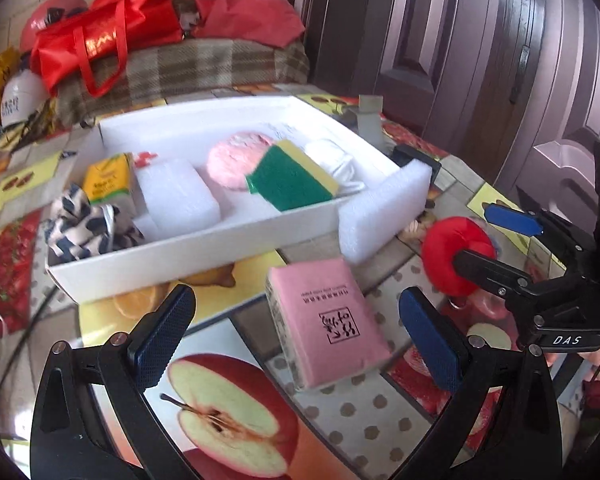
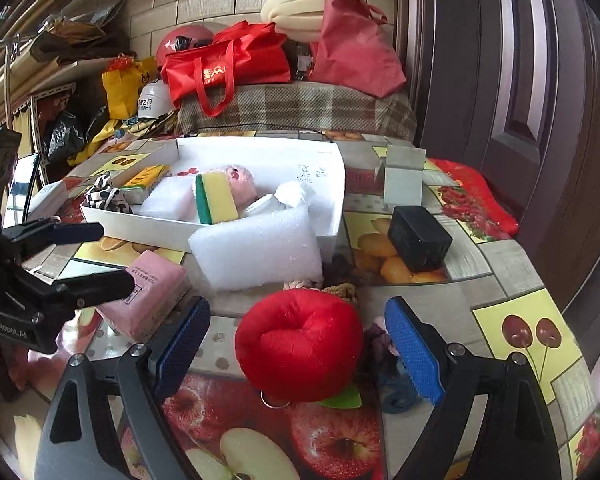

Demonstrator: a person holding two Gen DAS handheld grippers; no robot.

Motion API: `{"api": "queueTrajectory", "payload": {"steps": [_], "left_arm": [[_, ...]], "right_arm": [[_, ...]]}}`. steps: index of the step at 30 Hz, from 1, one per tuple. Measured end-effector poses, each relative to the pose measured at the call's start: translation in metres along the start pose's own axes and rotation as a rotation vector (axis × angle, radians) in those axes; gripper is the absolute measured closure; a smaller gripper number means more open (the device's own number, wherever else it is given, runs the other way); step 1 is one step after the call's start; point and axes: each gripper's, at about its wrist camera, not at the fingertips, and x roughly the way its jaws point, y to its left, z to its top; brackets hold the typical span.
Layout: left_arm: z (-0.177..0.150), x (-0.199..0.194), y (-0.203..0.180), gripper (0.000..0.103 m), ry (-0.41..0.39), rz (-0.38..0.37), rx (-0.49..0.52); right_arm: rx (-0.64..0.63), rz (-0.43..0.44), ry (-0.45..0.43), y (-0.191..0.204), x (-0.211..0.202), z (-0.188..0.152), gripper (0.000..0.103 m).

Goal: Organize soft objects
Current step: 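Grasp the pink tissue packet with the left gripper while the right grasps the red apple plush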

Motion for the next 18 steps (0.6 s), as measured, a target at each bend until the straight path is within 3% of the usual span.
{"api": "queueTrajectory", "payload": {"steps": [6, 11, 13, 14, 15, 18], "left_arm": [[-0.004, 0.009, -0.008, 0.001, 0.065, 0.018, 0.006], [-0.007, 0.018, -0.027, 0.001, 0.103, 0.123, 0.099], [-0.008, 0.021, -0.033, 0.009, 0.115, 0.153, 0.133], [-0.010, 0.023, -0.034, 0.012, 0.125, 0.161, 0.141], [-0.010, 0.025, -0.034, 0.021, 0.136, 0.158, 0.142], [-0.010, 0.024, -0.028, 0.046, 0.135, 0.117, 0.119]], "right_arm": [[-0.081, -0.033, 0.121, 0.017, 0.021, -0.004, 0.013], [-0.073, -0.048, 0.183, 0.015, 0.031, -0.006, 0.013], [-0.078, -0.051, 0.192, 0.015, 0.032, -0.007, 0.017], [-0.082, -0.048, 0.191, 0.016, 0.031, -0.007, 0.029], [-0.084, -0.043, 0.189, 0.017, 0.030, -0.007, 0.038], [-0.091, -0.033, 0.167, 0.018, 0.026, -0.005, 0.040]]}}
